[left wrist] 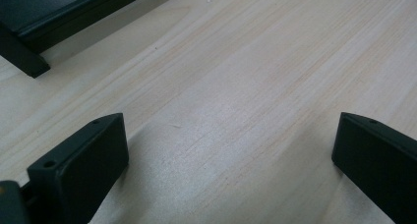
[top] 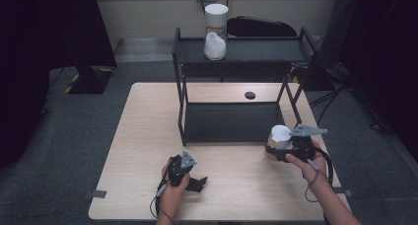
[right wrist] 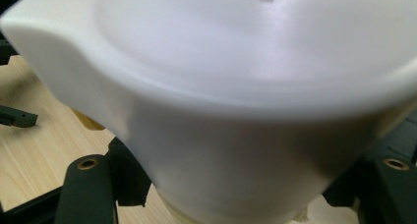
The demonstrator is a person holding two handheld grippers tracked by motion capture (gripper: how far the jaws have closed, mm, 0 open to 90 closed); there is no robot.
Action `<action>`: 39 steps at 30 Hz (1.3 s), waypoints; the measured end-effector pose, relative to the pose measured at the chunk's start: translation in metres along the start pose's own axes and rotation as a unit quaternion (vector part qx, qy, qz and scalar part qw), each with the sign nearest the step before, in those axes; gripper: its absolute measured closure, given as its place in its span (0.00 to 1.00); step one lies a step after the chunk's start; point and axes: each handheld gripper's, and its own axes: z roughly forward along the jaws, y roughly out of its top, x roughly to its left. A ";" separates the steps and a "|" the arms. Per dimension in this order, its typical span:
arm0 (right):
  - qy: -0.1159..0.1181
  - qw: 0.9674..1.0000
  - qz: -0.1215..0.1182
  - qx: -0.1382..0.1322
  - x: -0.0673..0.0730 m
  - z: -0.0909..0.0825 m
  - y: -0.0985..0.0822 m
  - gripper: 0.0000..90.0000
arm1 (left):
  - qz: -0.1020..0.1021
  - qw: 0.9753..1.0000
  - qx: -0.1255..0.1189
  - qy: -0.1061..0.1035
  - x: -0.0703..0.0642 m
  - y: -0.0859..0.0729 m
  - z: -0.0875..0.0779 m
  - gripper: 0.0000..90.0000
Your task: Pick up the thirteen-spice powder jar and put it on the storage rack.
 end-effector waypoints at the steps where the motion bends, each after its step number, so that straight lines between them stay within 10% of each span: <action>1: -0.001 1.000 -0.003 0.001 0.001 0.000 0.003 0.33 | 0.000 1.000 0.000 0.000 0.000 0.000 0.000 0.00; 39: 0.020 0.999 -0.025 -0.012 0.007 -0.003 0.102 0.33 | 0.000 1.000 0.000 0.000 0.000 0.000 0.000 0.00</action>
